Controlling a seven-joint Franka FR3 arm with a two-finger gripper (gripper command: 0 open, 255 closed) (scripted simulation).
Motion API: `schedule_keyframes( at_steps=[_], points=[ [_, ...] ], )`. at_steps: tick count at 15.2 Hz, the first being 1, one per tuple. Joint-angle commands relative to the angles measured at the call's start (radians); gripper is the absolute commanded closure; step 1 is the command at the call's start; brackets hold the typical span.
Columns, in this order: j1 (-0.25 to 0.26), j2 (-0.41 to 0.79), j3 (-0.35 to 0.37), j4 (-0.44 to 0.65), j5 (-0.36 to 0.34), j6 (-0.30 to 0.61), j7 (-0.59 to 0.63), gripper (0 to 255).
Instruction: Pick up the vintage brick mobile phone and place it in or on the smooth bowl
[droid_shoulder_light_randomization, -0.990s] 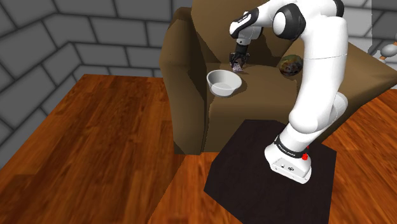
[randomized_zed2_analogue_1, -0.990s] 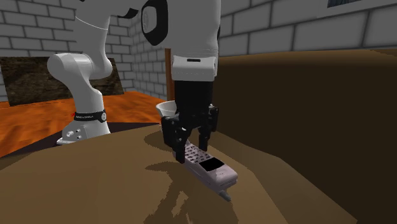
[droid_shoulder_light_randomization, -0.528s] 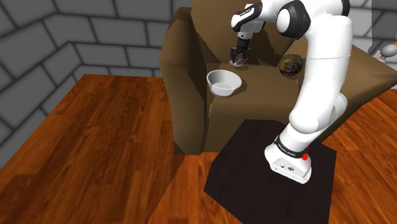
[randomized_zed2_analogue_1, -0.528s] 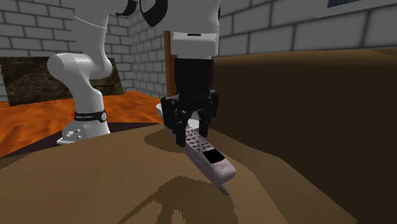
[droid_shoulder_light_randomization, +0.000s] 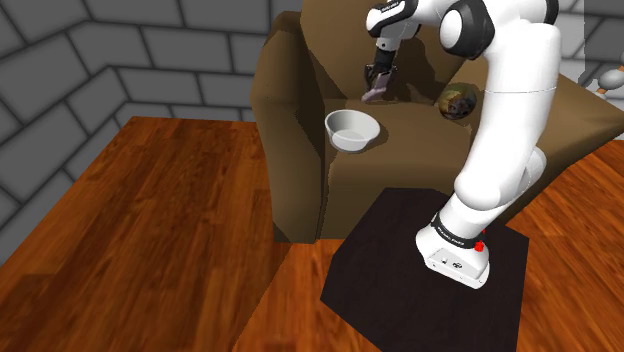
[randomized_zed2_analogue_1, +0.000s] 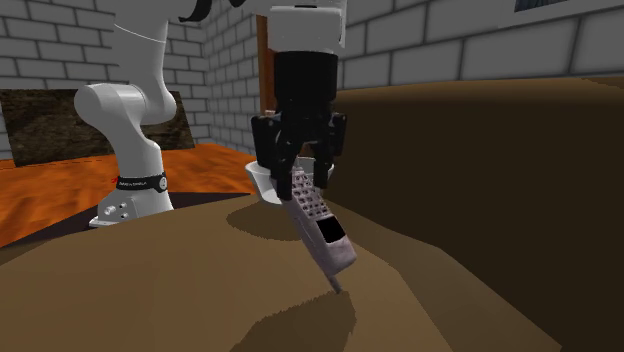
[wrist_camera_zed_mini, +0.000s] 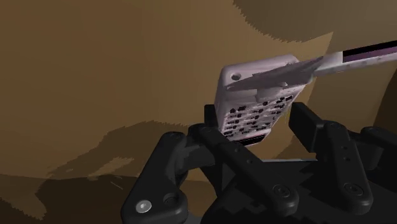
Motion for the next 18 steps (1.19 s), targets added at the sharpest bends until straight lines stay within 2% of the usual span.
schedule_keyframes(
  at_steps=[1,13,18],
  points=[
    [0.000,-0.012,-0.003,0.014,-0.006,-0.024,0.002,255],
    [-0.001,-0.045,-0.012,0.119,-0.024,-0.159,0.017,255],
    [0.094,-0.219,0.003,-0.112,-0.090,-0.086,0.120,255]
  ],
)
